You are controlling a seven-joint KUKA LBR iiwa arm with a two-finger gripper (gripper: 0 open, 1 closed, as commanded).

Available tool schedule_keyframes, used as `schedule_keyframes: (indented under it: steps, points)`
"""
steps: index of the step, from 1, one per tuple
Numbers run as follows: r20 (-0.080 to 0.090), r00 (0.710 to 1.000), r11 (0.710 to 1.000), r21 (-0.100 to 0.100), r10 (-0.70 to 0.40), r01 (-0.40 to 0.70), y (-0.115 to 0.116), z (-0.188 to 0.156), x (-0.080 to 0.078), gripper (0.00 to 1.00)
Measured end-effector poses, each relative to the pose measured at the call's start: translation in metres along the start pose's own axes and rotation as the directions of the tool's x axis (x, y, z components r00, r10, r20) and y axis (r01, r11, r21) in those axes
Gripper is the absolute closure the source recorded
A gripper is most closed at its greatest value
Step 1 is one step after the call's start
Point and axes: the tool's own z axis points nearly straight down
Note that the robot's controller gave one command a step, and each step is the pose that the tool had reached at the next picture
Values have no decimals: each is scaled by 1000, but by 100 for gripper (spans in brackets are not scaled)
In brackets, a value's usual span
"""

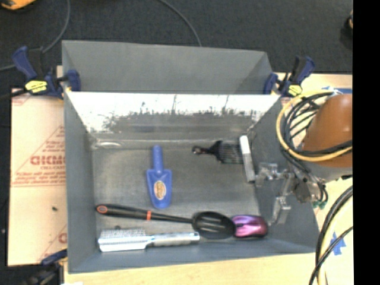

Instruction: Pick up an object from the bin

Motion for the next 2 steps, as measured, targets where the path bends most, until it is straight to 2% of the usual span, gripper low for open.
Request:
schedule_keyframes:
  steps: [1,2]
  points:
    - [8,1000,1000,2,-5,5,0,-4,-2,0]
    - [6,987,987,2,-158,158,28,57,0,0]
